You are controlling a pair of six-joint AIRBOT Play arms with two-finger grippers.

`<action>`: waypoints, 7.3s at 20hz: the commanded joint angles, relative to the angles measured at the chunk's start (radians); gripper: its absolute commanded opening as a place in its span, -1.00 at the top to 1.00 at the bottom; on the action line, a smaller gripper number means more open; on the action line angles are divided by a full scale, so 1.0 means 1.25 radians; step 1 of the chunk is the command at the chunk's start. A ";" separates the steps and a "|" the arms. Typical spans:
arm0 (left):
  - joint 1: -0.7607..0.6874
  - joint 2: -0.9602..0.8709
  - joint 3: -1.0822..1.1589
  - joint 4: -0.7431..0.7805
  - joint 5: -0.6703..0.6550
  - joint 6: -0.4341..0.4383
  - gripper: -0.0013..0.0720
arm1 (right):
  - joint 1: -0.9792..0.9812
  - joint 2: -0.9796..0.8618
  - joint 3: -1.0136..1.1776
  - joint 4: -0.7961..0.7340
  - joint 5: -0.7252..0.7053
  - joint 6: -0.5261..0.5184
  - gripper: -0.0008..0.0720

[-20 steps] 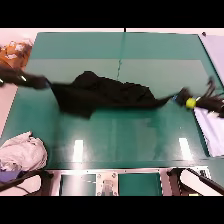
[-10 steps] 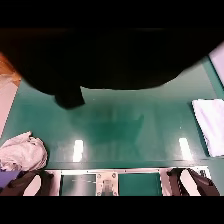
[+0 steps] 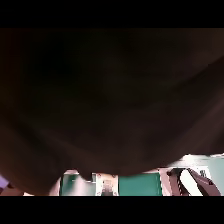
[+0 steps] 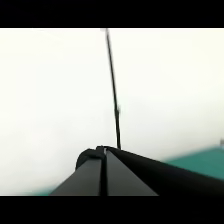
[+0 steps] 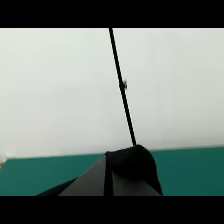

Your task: Fold the shirts.

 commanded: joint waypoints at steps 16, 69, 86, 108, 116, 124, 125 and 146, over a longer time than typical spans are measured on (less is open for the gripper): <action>-0.005 -0.722 -0.387 -0.288 0.245 0.187 0.90 | 0.193 -0.740 -0.340 0.110 -0.306 -0.032 0.93; -0.004 -0.340 -0.728 0.237 -0.286 -0.087 0.90 | 0.116 -0.217 -0.803 -0.236 0.085 0.085 0.93; -0.004 0.087 -1.411 0.014 0.077 -0.295 -0.53 | 0.123 -0.022 -1.158 -0.058 -0.142 0.064 -0.02; -0.004 0.092 -1.209 -0.077 -0.057 -0.101 0.90 | 0.202 -0.170 -1.143 -0.008 -0.241 0.007 0.93; -0.005 0.151 -0.962 0.009 -0.229 -0.142 0.90 | 0.202 0.037 -1.098 -0.119 -0.056 0.078 0.93; -0.005 0.077 -0.957 -0.082 -0.055 -0.069 0.90 | 0.224 -0.052 -0.886 -0.162 -0.085 0.100 0.93; -0.005 0.036 -0.956 -0.118 -0.032 -0.035 0.90 | 0.238 -0.092 -0.852 -0.159 -0.095 0.100 0.93; -0.114 -0.695 -0.490 -0.211 0.258 0.198 0.89 | 0.293 -0.687 -0.393 -0.160 -0.366 0.145 0.90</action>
